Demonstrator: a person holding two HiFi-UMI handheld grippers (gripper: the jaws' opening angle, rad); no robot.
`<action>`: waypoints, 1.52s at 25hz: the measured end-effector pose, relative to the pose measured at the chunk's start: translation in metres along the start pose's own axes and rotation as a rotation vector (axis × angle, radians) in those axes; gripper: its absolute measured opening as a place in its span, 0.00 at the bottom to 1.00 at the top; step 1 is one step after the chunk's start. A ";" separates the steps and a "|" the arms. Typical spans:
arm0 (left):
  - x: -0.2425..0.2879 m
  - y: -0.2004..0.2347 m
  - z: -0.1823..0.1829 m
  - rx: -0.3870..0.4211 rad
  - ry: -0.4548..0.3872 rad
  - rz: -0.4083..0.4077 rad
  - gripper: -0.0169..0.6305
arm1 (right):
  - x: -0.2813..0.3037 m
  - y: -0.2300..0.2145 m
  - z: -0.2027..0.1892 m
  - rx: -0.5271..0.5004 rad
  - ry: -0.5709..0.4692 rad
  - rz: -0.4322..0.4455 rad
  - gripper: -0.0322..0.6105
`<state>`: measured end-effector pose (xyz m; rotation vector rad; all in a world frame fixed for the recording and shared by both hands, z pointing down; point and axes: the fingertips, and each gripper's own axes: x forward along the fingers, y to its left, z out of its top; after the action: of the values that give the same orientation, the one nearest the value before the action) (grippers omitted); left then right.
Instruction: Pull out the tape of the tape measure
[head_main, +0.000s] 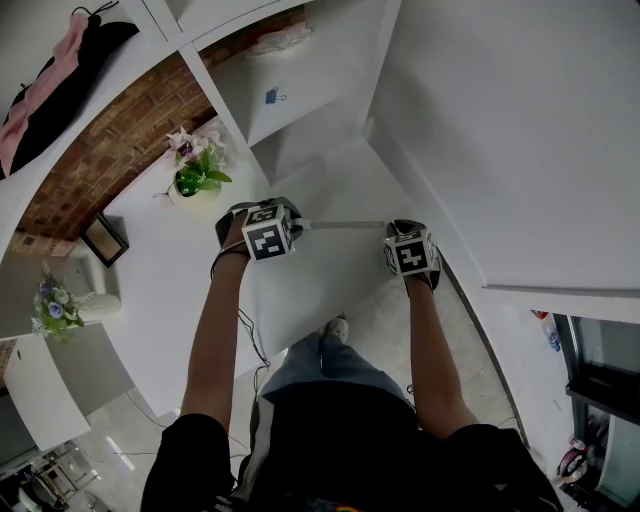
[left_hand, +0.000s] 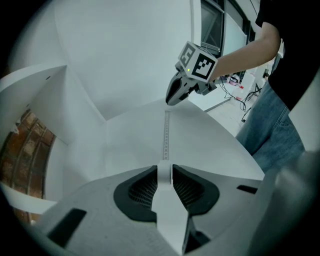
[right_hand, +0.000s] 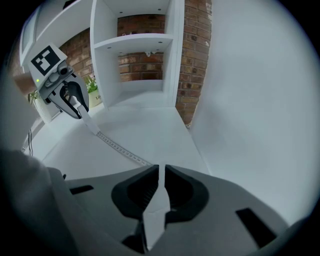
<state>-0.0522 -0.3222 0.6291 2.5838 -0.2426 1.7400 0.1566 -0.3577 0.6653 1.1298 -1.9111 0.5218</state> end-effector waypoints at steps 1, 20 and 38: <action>0.001 0.000 0.000 -0.004 -0.002 0.001 0.16 | 0.000 0.000 0.000 0.002 -0.004 0.001 0.11; -0.048 0.024 0.019 -0.165 -0.239 0.164 0.28 | -0.034 -0.009 0.016 0.120 -0.132 -0.023 0.12; -0.221 0.023 0.043 -0.614 -0.945 0.841 0.04 | -0.207 -0.012 0.098 0.275 -0.894 -0.087 0.05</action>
<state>-0.0970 -0.3230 0.4070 2.6550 -1.7060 0.1483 0.1737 -0.3257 0.4389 1.8248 -2.5635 0.2355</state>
